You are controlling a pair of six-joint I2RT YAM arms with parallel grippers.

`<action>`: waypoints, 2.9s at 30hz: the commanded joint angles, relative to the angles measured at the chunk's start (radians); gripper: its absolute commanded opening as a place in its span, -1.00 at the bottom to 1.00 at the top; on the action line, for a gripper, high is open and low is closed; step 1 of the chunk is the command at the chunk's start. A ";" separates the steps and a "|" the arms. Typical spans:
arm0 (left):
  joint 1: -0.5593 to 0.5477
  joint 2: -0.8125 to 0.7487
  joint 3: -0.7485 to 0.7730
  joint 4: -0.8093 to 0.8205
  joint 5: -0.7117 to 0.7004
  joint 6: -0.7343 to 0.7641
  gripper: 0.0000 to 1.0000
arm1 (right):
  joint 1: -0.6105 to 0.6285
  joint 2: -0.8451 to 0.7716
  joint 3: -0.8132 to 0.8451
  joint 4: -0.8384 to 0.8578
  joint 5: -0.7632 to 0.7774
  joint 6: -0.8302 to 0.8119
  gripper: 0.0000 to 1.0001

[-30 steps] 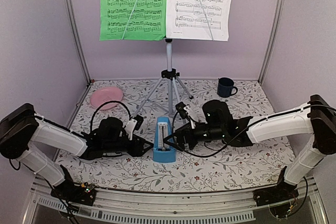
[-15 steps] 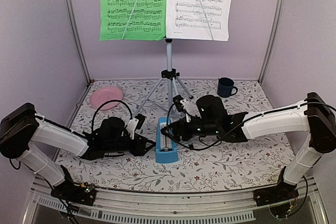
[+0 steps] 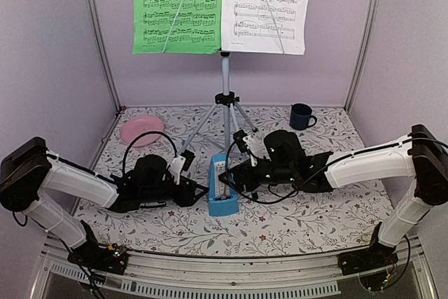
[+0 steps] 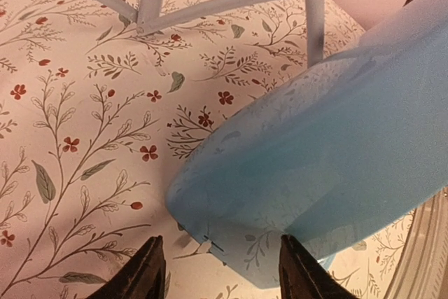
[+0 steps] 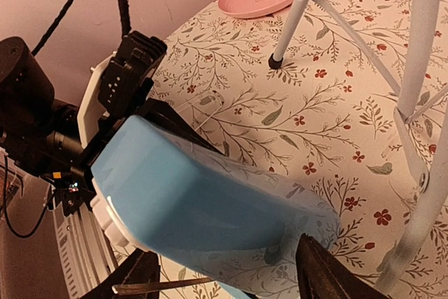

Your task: Set up the instrument practice props

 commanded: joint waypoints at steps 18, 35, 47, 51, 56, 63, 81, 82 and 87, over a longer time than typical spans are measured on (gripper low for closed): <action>-0.015 -0.020 0.006 0.000 -0.034 0.013 0.17 | 0.051 -0.054 -0.002 -0.046 0.180 0.041 0.84; -0.013 -0.031 0.006 -0.022 -0.067 0.035 0.18 | -0.150 -0.321 -0.281 -0.247 0.286 0.065 0.76; 0.132 -0.258 -0.036 -0.165 -0.133 0.044 0.20 | -0.312 -0.664 -0.382 -0.284 0.225 -0.015 0.96; 0.218 -0.402 -0.026 -0.280 -0.191 0.048 0.24 | -0.317 -0.673 -0.369 -0.269 0.197 -0.042 0.98; 0.316 -0.555 -0.012 -0.352 -0.156 0.056 0.27 | -0.344 -0.660 -0.357 -0.218 0.134 -0.068 0.98; 0.434 -0.573 0.073 -0.434 -0.034 0.062 0.36 | -0.436 -0.599 -0.313 -0.127 0.023 -0.058 0.98; 0.560 -0.289 0.116 -0.283 0.246 -0.046 0.98 | -0.643 -0.346 -0.434 0.293 -0.278 0.114 0.98; 0.562 -0.275 0.113 -0.279 0.249 -0.051 0.99 | -0.644 -0.334 -0.446 0.315 -0.279 0.123 0.98; 0.573 -0.222 0.085 -0.254 0.253 -0.079 0.99 | -0.645 -0.261 -0.468 0.355 -0.271 0.165 0.98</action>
